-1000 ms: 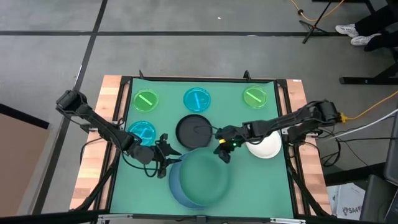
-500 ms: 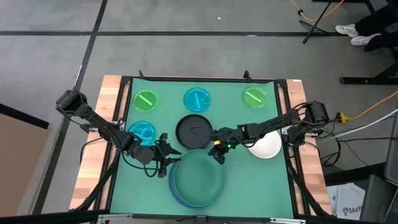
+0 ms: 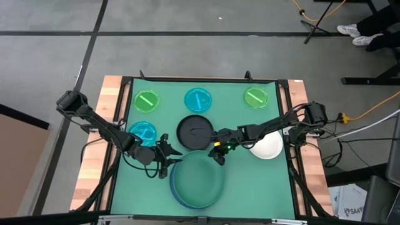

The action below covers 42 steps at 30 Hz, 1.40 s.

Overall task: Stack plastic plates
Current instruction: Stack the dark green plate on top of the blue plate, then stack the black plate on top of the dark green plate

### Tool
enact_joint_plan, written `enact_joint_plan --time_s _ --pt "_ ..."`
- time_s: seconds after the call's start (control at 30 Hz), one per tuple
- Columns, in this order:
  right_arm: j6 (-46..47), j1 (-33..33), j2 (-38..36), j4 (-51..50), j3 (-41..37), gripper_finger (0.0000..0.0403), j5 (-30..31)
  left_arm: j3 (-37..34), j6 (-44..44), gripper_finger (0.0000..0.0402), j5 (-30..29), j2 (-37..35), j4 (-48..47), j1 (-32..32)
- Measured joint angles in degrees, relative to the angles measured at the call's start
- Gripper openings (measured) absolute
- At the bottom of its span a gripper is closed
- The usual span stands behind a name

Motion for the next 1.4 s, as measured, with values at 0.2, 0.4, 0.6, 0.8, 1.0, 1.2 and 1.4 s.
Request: enact_joint_plan --time_s 0.2,0.4,0.6,0.8,1.0,1.2,1.4 --pt "0.0 0.0 0.0 0.0 0.0 0.0076 0.0 0.0 0.0 0.0113 0.0 0.0 0.0 0.0" --pt "-0.1 0.0 0.0 0.6 0.0 0.0111 0.1 0.0 0.0 0.0113 0.0 0.0 0.0 0.0" --pt "-1.6 0.9 0.0 4.2 0.0 0.0115 0.2 0.0 0.0 0.0113 -0.1 0.0 0.0 0.0" --pt "-3.1 2.0 0.0 5.4 0.0 0.0115 1.0 0.0 0.0 0.0113 -0.2 0.0 0.1 0.0" --pt "-6.2 0.5 -1.3 3.4 0.0 0.0115 -0.7 0.0 0.0 0.0113 -1.2 0.0 0.2 0.0" --pt "-14.8 0.0 -9.8 -9.0 -0.1 0.0115 5.4 0.0 0.0 0.0113 -1.1 0.5 0.2 0.1" --pt "-18.1 0.0 -20.8 -19.8 -2.6 0.0115 14.8 0.0 0.0 0.0113 -1.0 1.0 0.0 0.8"
